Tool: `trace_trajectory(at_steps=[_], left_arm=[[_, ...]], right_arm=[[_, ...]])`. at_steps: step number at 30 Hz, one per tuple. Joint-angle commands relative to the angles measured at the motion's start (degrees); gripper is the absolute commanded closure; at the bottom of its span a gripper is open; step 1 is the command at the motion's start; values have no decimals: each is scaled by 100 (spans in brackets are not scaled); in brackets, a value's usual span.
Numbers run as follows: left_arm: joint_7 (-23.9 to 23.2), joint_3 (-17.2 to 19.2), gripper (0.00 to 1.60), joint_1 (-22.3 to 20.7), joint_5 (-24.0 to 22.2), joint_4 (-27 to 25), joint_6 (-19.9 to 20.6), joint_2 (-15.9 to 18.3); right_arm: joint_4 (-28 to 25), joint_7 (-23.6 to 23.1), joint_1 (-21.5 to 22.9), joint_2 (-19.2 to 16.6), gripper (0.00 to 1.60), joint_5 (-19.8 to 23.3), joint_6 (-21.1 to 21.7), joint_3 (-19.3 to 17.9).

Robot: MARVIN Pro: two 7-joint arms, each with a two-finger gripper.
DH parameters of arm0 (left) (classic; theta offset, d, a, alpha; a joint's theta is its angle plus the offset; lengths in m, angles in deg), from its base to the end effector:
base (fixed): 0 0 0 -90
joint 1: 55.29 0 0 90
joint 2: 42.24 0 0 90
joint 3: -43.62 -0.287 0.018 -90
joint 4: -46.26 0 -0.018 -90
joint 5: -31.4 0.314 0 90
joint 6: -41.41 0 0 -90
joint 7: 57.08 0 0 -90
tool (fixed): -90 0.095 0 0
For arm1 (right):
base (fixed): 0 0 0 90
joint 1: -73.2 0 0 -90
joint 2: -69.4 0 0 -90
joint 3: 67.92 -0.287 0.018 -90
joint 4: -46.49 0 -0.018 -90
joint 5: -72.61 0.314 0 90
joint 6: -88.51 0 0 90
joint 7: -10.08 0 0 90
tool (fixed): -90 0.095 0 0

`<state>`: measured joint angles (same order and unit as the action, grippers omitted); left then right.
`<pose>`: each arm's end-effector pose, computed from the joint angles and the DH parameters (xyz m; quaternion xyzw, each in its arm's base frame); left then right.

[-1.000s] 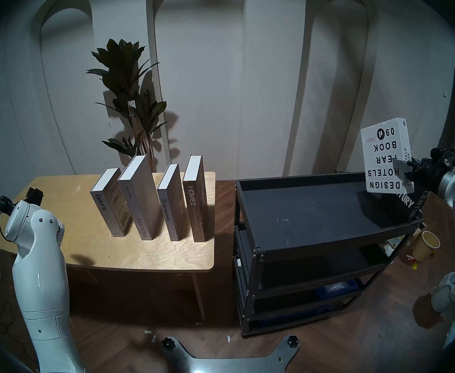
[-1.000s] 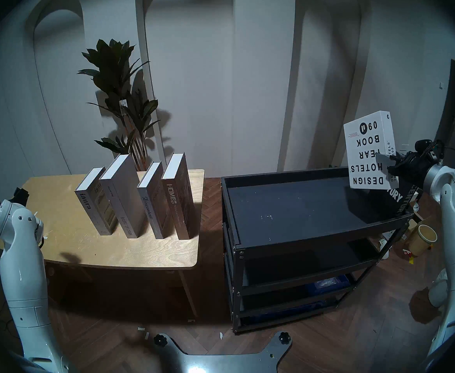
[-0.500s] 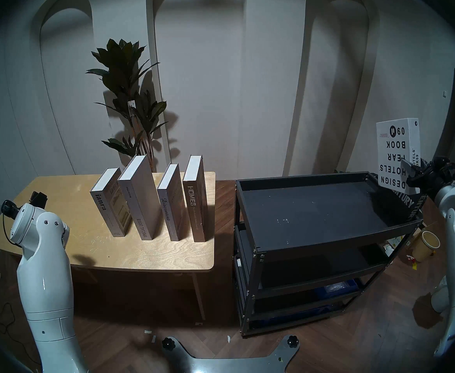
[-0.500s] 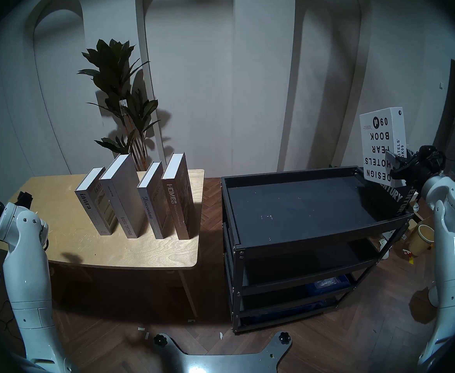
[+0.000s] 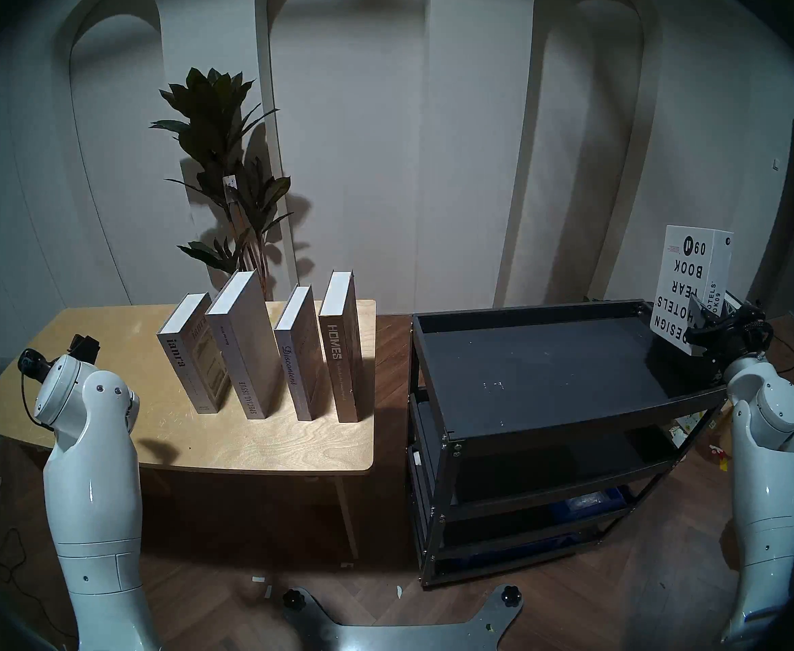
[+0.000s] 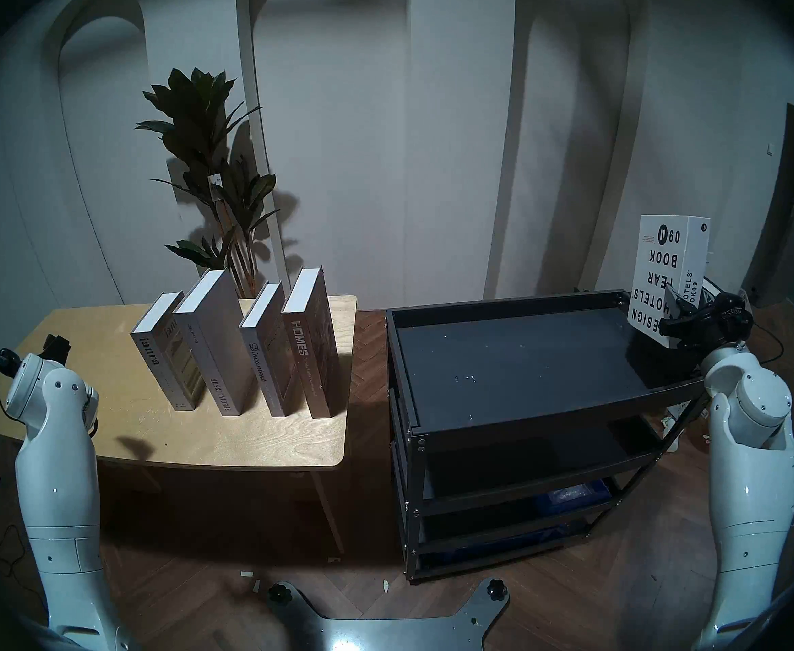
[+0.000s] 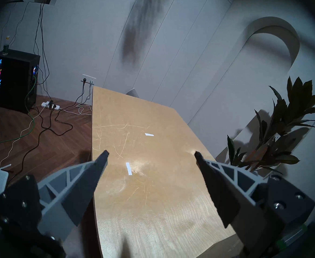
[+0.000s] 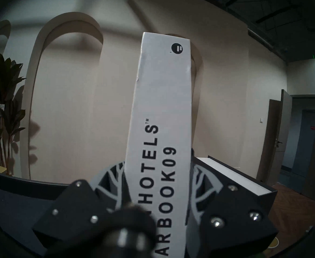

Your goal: Move the books from the display table onto the shelf, standing them upright with spines facing out and tallest at one end

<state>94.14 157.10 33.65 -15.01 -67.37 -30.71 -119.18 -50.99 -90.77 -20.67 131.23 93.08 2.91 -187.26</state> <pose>0.3336 0.2407 -0.1683 -0.5783 -0.5629 -0.5656 0.1695 0.3692 -0.2874 -0.1576 0.6381 -0.0165 0.7566 0.1419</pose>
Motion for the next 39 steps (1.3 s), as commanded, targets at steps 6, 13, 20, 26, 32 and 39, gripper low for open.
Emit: trace_trajectory(at_steps=[6, 13, 20, 26, 32, 39], left_arm=[[196, -134, 0, -171, 159, 77, -168, -9], [328, -257, 0, -192, 239, 134, -255, -32], [554, -578, 0, -157, 517, 130, -494, -130], [749, -908, 0, -115, 946, 118, -733, -143], [887, -1045, 0, -125, 1214, 209, -902, -135], [938, -1161, 0, -129, 1355, 349, -1032, -100]], right_arm=[[-58, -1114, 197, -892, 160, 345, 208, -63], [122, -1700, 143, -1192, 160, 503, 685, -359], [654, -2528, 337, -1641, 160, 665, 990, -477], [1230, -2983, 680, -1976, 160, 575, 983, -175], [1801, -3158, 1105, -2177, 160, 434, 797, 342], [2269, -2980, 1462, -2265, 160, 325, 529, 956]])
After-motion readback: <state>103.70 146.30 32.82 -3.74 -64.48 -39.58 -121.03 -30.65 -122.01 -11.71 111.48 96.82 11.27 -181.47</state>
